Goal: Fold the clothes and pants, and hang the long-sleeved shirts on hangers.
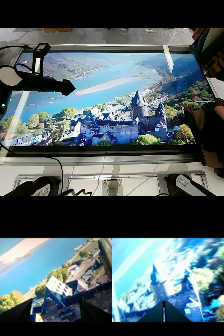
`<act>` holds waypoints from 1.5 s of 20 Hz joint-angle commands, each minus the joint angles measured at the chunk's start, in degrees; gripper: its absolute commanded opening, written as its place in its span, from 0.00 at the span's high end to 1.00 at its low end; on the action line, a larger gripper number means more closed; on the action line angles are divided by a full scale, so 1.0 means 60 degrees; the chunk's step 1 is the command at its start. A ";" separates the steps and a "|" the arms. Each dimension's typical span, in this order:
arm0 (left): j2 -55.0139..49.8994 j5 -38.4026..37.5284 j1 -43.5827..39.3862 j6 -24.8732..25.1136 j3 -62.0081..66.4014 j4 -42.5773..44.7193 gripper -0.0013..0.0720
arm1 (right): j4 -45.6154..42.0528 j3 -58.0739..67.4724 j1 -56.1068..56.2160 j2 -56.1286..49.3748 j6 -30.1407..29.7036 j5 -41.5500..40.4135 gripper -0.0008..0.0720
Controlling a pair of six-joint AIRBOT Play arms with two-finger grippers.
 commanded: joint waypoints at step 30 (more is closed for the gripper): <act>0.0007 0.0000 0.0011 0.0000 0.0007 0.0000 0.09 | -0.4557 -0.0007 0.6178 -0.1231 -0.1639 -0.2149 0.96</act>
